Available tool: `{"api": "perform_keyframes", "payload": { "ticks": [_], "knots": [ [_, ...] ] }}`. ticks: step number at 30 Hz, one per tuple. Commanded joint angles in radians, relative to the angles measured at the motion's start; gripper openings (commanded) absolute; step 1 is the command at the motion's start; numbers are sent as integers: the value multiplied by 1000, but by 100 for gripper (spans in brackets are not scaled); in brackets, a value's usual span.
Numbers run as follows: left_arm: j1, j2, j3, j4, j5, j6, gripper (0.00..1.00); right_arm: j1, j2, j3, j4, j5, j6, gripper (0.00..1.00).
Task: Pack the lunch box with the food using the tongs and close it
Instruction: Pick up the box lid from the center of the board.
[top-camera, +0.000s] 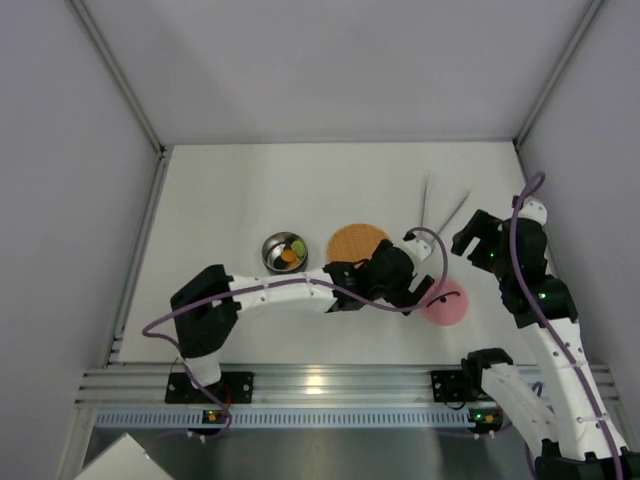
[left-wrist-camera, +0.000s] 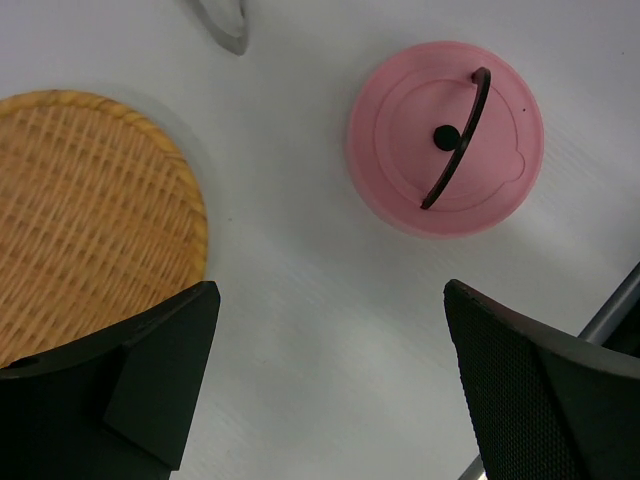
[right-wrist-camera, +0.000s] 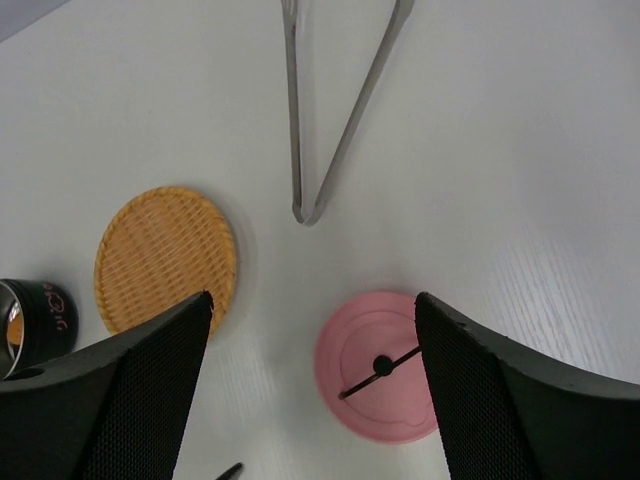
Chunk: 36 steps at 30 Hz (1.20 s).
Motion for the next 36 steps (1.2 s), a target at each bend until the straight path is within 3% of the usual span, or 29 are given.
{"api": "perform_keyframes", "payload": {
  "ticks": [1, 6, 20, 25, 33, 36],
  "knots": [
    [-17, 106, 92, 162, 19, 34, 99, -18, -33, 81, -84, 52, -21, 81],
    [-21, 212, 138, 305, 65, 42, 99, -18, -49, 110, -104, 46, -19, 80],
    [-61, 430, 310, 348, 60, 62, 91, -18, -39, 159, -136, 55, -36, 78],
    [-67, 465, 318, 350, 69, 56, 81, -18, -39, 162, -139, 59, -38, 77],
    [-71, 488, 298, 339, 82, 45, 57, -16, -36, 145, -131, 52, -33, 76],
    [-71, 488, 279, 344, 86, 39, 54, -18, -35, 136, -127, 49, -33, 76]
  ]
}}
